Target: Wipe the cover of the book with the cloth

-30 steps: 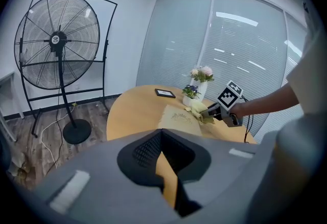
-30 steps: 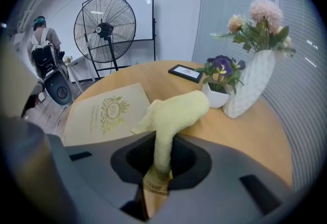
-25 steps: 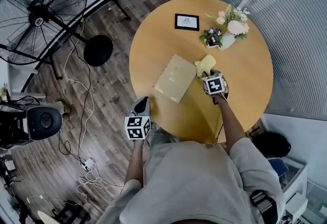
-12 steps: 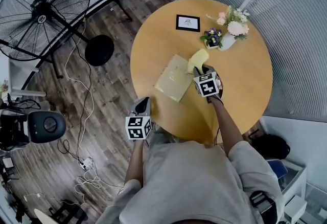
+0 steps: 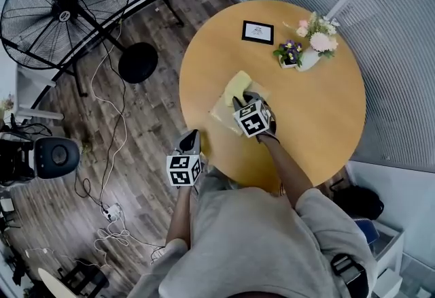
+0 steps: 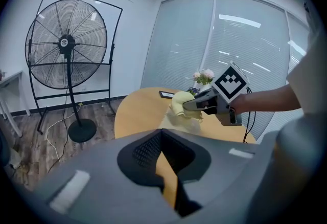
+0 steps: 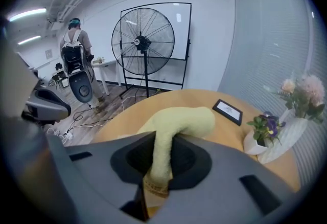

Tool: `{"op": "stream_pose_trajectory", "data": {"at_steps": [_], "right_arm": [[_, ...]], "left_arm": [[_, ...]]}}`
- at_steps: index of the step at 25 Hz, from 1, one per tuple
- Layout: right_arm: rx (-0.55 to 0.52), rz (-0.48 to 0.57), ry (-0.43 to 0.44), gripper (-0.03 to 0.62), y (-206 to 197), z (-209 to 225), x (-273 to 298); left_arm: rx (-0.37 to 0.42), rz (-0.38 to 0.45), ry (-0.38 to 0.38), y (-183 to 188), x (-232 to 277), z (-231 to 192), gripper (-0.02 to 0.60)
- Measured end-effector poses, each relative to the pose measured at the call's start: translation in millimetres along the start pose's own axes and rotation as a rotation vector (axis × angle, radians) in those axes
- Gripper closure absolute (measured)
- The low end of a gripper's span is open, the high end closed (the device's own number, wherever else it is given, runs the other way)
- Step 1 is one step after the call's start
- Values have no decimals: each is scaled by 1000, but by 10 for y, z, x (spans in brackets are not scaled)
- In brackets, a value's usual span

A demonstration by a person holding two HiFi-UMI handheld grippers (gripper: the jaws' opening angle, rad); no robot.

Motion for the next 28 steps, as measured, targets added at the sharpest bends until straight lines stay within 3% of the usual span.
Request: {"op": "stream_pose_trajectory", "data": {"at_steps": [13, 28], "right_arm": [[-65, -50, 109, 529, 2, -521, 275], [-106, -144, 102, 530, -196, -588, 535]], "left_arm": [[-22, 3, 39, -81, -132, -46, 571], [-31, -5, 39, -108, -117, -80, 571]]}}
Point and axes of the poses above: the fingertips, and each gripper's own axes: x forward along the fingers, z to its right, y out of its top, the point moved 8 cm from there along -x, backward along the fingers
